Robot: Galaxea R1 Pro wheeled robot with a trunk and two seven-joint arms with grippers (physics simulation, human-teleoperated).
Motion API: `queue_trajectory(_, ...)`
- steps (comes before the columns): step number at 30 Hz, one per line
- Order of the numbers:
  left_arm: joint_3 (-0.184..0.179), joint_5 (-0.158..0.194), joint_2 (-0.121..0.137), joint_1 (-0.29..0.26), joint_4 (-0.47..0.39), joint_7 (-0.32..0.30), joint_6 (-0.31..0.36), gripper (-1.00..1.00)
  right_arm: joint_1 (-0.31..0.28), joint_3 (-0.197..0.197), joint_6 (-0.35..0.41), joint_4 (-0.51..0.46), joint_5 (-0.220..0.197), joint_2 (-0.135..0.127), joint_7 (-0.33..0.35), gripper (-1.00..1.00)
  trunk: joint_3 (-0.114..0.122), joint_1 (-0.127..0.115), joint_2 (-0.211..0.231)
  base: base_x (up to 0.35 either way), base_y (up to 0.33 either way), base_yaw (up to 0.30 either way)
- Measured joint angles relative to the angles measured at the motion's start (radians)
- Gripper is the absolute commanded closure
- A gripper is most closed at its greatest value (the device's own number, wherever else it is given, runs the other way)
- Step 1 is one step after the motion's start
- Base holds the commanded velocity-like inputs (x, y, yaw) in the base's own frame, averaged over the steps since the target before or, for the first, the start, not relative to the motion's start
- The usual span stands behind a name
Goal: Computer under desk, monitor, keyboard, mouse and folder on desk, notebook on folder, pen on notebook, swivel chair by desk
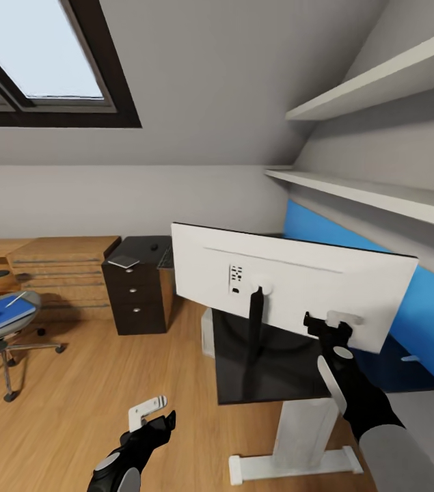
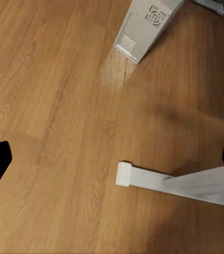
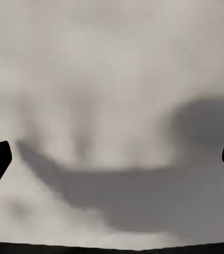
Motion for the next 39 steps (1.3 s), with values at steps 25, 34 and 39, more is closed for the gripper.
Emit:
queue_trajectory(25, 0.003, 0.002, 0.001, 0.000, -0.002, 0.001, -0.099, -1.00, 0.000, -0.001, -0.030, 0.012, 0.000, -0.001, -0.001, -1.00, 0.000, 0.000, 0.000, 0.272, -0.042, 0.000)
queue_trajectory(34, 0.001, 0.003, 0.001, 0.000, 0.003, 0.003, -0.100, -1.00, 0.000, -0.002, -0.030, 0.014, 0.000, -0.003, -0.001, -1.00, 0.000, 0.000, 0.000, 0.009, 0.005, 0.000)
queue_trajectory(39, 0.003, 0.004, 0.007, 0.000, 0.020, 0.003, -0.101, -1.00, 0.000, -0.004, -0.031, 0.023, 0.001, -0.004, -0.001, -1.00, 0.000, 0.000, 0.000, 0.000, 0.000, 0.000)
